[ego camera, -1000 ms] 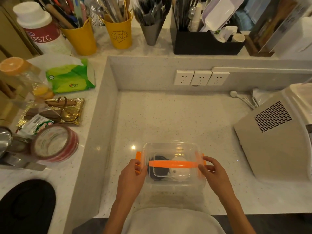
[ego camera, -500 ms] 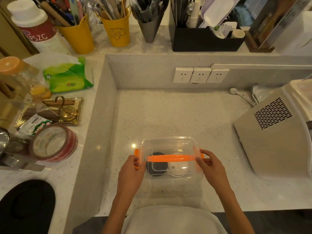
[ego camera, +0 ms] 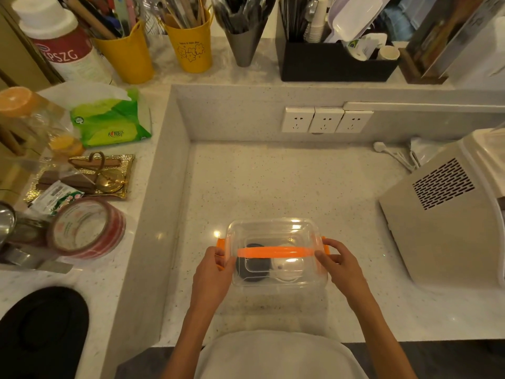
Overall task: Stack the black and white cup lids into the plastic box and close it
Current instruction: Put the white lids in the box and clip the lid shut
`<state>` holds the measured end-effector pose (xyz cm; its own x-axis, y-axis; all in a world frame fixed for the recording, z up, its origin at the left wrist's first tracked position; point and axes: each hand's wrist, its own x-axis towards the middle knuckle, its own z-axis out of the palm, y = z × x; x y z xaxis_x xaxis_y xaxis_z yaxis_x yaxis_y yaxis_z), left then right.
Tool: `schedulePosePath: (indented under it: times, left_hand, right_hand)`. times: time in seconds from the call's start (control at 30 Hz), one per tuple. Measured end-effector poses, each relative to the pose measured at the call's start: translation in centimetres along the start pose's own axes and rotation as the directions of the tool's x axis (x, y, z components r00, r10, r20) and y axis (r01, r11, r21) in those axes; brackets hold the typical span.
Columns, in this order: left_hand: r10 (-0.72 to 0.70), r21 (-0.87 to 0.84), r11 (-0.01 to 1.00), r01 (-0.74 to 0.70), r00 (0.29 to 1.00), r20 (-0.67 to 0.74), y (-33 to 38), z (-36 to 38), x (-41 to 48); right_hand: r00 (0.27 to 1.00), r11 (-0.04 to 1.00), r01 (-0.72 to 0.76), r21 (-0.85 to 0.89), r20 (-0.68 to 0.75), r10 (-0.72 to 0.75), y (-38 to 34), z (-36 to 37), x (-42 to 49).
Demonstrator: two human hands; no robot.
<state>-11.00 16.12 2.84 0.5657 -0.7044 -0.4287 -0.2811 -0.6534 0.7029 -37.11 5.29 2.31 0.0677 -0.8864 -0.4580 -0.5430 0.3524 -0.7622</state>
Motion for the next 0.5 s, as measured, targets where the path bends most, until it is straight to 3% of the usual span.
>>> schedulePosePath:
  times: [0.13, 0.27, 0.37, 0.5]
  left_hand:
    - [0.011, -0.023, 1.000, -0.012, 1.000, -0.014, 0.0, 0.2, 0.3]
    - [0.061, 0.002, 0.998, -0.062, 0.994, -0.093, 0.3, 0.3, 1.0]
    - [0.053, 0.015, 0.999, -0.051, 0.984, -0.169, 0.6, 0.0, 2.0]
    - [-0.118, -0.266, 0.954, 0.137, 0.989, 0.089, 0.0, -0.8, 2.8]
  right_hand:
    - [1.000, 1.000, -0.003, -0.002, -0.007, 0.003, -0.3, 0.1, 0.6]
    - [0.991, 0.993, -0.017, -0.118, -0.134, 0.001, -0.9, 0.8, 0.7]
    - [0.994, 0.996, -0.082, -0.021, -0.078, 0.081, -1.3, 1.1, 0.9]
    - [0.997, 0.996, -0.076, 0.050, -0.028, 0.077, -1.1, 1.4, 0.7]
